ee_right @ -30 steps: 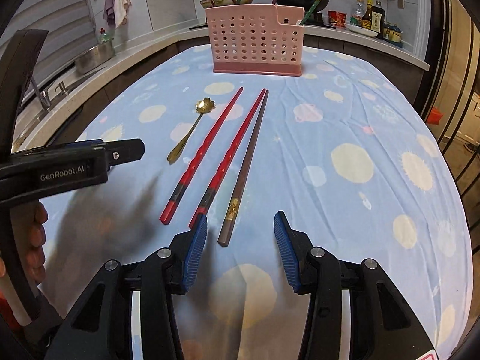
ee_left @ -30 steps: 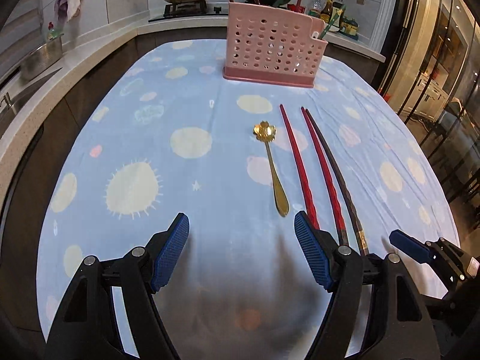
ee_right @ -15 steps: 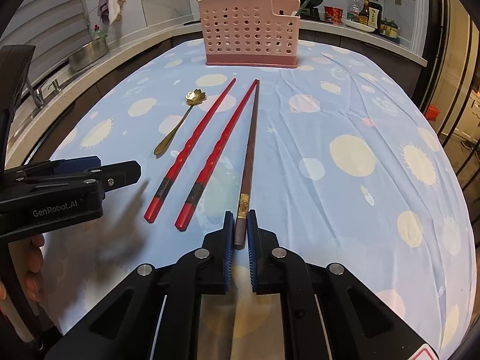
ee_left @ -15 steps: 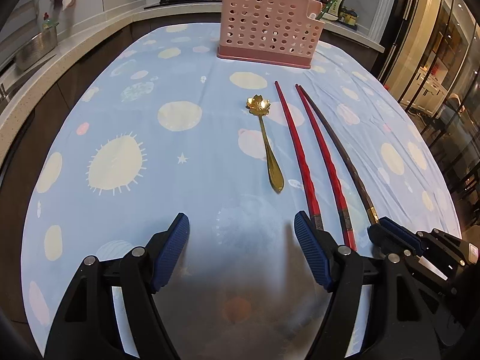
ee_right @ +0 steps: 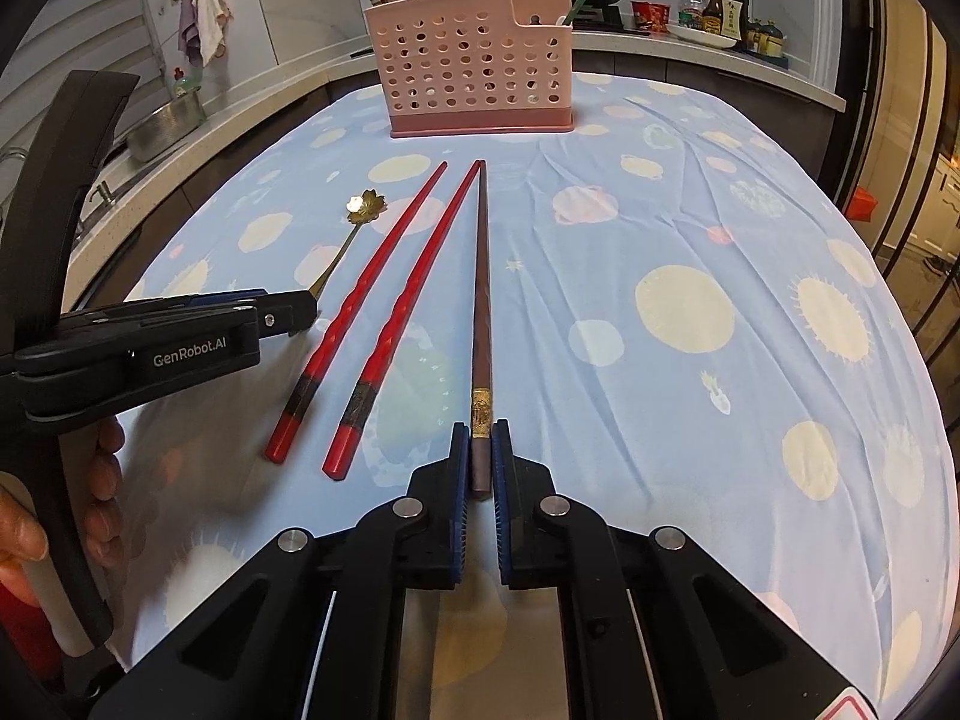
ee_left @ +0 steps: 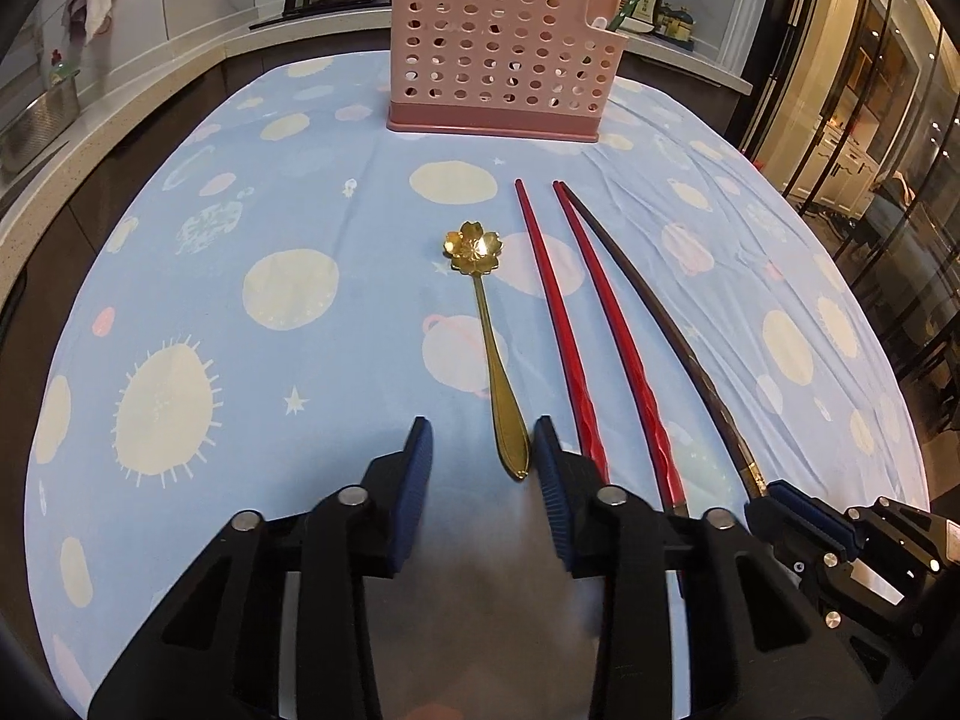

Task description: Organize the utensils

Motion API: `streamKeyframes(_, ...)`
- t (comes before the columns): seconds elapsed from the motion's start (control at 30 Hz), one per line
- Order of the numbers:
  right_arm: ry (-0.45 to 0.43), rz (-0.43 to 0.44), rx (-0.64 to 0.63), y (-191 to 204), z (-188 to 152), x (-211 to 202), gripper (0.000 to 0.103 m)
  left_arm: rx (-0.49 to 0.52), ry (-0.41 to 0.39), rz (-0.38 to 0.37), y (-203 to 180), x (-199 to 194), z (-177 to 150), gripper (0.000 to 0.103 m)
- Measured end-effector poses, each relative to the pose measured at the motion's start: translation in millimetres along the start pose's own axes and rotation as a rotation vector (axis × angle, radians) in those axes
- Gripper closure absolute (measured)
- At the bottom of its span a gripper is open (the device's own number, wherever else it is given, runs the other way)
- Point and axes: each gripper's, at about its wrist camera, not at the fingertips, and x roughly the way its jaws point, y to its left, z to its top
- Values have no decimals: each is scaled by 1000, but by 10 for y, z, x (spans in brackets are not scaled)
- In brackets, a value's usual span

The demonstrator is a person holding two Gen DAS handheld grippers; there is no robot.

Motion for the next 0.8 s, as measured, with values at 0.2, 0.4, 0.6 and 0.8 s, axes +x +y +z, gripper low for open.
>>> streamKeyframes(0.2,-3,2,3,-7,6,-16,96,-17,15,-46,58,-39,-22,92)
streamKeyframes(0.4,-34,5,11,-24,55,-145,96,-26,-2,-59,88,-208,-73,92)
streamKeyframes(0.6,-95,13,17,-38,172,-371,96,-34,-51,-58,123,-470,-37,93)
streamKeyframes(0.8,-179,25,25,-69,367,-639,96,-26,-123,-57,115,-738,93,94)
